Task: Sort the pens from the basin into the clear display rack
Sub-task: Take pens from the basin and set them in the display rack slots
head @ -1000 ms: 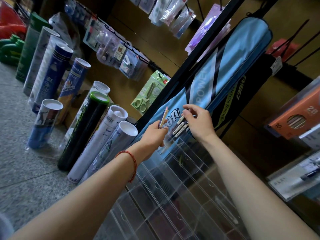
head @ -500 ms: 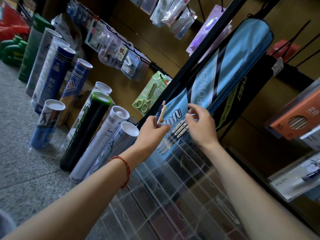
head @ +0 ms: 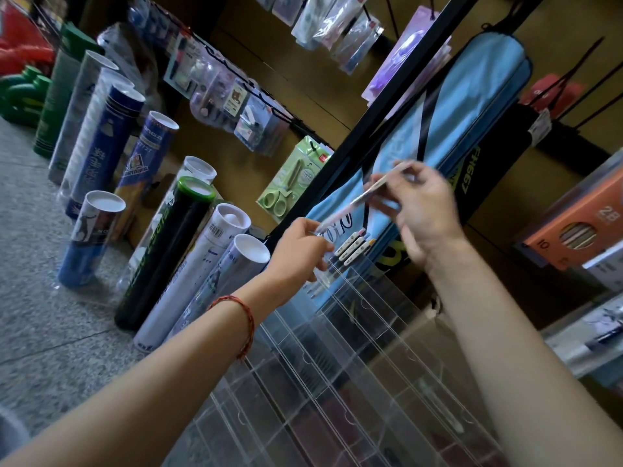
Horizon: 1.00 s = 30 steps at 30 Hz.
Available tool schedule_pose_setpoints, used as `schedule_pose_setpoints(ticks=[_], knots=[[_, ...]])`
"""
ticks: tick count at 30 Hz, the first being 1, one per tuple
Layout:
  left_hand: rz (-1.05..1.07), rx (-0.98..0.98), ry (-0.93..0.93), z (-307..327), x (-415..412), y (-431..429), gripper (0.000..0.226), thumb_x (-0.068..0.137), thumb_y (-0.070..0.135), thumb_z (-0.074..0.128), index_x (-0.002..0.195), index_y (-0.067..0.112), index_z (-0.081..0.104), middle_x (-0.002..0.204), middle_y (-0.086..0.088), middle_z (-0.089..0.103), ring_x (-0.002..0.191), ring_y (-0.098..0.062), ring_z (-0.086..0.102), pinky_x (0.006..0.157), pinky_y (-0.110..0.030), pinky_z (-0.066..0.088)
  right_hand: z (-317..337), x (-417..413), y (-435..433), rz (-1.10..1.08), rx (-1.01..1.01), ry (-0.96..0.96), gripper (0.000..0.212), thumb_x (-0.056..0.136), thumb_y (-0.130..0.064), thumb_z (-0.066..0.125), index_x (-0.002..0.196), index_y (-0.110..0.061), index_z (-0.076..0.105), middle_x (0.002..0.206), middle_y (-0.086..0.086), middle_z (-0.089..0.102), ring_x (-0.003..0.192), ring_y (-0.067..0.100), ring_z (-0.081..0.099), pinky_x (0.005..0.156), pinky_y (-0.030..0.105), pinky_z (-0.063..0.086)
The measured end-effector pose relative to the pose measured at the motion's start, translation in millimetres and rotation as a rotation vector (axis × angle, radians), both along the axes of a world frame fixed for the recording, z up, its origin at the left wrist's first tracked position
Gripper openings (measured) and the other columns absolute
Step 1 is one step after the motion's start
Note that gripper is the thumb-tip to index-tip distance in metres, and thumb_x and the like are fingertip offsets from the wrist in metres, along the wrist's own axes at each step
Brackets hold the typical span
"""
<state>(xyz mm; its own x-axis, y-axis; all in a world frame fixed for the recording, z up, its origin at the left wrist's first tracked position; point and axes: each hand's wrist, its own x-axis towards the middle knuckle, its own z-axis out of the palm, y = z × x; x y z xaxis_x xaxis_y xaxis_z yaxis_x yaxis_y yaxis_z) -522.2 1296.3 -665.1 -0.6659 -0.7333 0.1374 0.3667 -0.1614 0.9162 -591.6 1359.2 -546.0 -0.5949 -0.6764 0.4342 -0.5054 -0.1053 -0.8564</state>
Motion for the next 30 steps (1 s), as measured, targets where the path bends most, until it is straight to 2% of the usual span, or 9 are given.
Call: schedule_pose_setpoints(ticks=[2, 3, 6, 9, 13, 15, 19, 24, 30], knots=[[0.053, -0.028, 0.001, -6, -2, -3, 0.037, 0.084, -0.002, 0.039, 0.117, 0.011, 0.046, 0.117, -0.006, 0.055, 0.067, -0.015, 0.053, 0.057, -0.028, 0.044, 8, -7, -3, -0.192, -0.234, 0.180, 0.012, 0.093, -0.005, 0.052, 0.097, -0.017, 0.051, 0.103, 0.009, 0.062, 0.086, 0.012, 0.063, 0.076, 0.026, 0.055], [0.060, -0.061, -0.019, -9, -3, -3, 0.043, 0.083, -0.003, 0.037, 0.123, 0.012, 0.045, 0.121, -0.003, 0.050, 0.067, -0.015, 0.054, 0.058, -0.027, 0.045, 7, -8, -5, -0.255, -0.263, 0.325, 0.013, 0.093, -0.005, 0.052, 0.100, -0.015, 0.051, 0.103, 0.007, 0.061, 0.084, 0.008, 0.062, 0.073, 0.019, 0.053], [0.016, -0.120, -0.064, -13, -8, -1, 0.060, 0.082, -0.006, 0.035, 0.136, 0.019, 0.036, 0.106, 0.003, 0.046, 0.065, -0.016, 0.055, 0.059, -0.029, 0.049, -20, -11, -11, -0.201, -0.077, 0.539, 0.020, 0.093, -0.004, 0.050, 0.109, -0.015, 0.046, 0.091, -0.006, 0.056, 0.076, 0.004, 0.059, 0.063, 0.011, 0.050], [-0.030, -0.105, -0.091, -14, -11, 1, 0.067, 0.081, -0.008, 0.034, 0.140, 0.023, 0.031, 0.089, 0.007, 0.046, 0.066, -0.020, 0.057, 0.072, -0.038, 0.054, -44, -23, -14, -0.164, 0.077, 0.541, 0.024, 0.093, -0.003, 0.048, 0.110, -0.020, 0.047, 0.098, 0.008, 0.060, 0.080, 0.015, 0.062, 0.061, 0.012, 0.052], [-0.069, -0.113, -0.101, -13, -12, 2, 0.067, 0.083, -0.008, 0.034, 0.143, 0.023, 0.028, 0.104, -0.001, 0.045, 0.066, -0.019, 0.057, 0.075, -0.038, 0.053, -49, -34, -14, -0.191, 0.188, 0.585, 0.020, 0.092, -0.006, 0.050, 0.107, -0.019, 0.051, 0.086, 0.006, 0.060, 0.070, 0.013, 0.057, 0.056, 0.009, 0.044], [-0.082, -0.110, -0.108, -13, -13, 3, 0.068, 0.083, -0.008, 0.033, 0.144, 0.022, 0.026, 0.101, -0.001, 0.045, 0.066, -0.019, 0.057, 0.072, -0.036, 0.053, -48, -41, -15, -0.240, 0.236, 0.613, 0.020, 0.091, -0.010, 0.053, 0.110, -0.019, 0.052, 0.087, 0.006, 0.063, 0.073, 0.018, 0.058, 0.063, 0.018, 0.044], [-0.088, -0.119, -0.109, -13, -16, 5, 0.062, 0.088, -0.003, 0.036, 0.144, 0.022, 0.025, 0.083, 0.007, 0.045, 0.072, -0.023, 0.058, 0.080, -0.041, 0.052, -53, -48, -16, -0.217, 0.319, 0.492, 0.016, 0.090, -0.010, 0.051, 0.100, -0.024, 0.050, 0.093, 0.014, 0.066, 0.079, 0.026, 0.062, 0.068, 0.036, 0.050], [-0.072, -0.135, -0.111, -15, -17, 7, 0.055, 0.092, 0.004, 0.038, 0.143, 0.022, 0.026, 0.078, 0.009, 0.045, 0.077, -0.023, 0.059, 0.083, -0.042, 0.052, -54, -53, -17, -0.207, 0.363, 0.480, 0.015, 0.092, -0.012, 0.048, 0.103, -0.022, 0.052, 0.097, 0.015, 0.066, 0.081, 0.028, 0.063, 0.070, 0.036, 0.052], [-0.065, -0.143, -0.132, -17, -17, 6, 0.056, 0.091, 0.003, 0.038, 0.143, 0.021, 0.028, 0.106, -0.007, 0.051, 0.072, -0.019, 0.058, 0.082, -0.039, 0.052, -50, -53, -19, -0.186, 0.398, 0.486, 0.010, 0.089, -0.014, 0.053, 0.088, -0.024, 0.051, 0.093, 0.019, 0.066, 0.078, 0.029, 0.061, 0.072, 0.041, 0.052]])
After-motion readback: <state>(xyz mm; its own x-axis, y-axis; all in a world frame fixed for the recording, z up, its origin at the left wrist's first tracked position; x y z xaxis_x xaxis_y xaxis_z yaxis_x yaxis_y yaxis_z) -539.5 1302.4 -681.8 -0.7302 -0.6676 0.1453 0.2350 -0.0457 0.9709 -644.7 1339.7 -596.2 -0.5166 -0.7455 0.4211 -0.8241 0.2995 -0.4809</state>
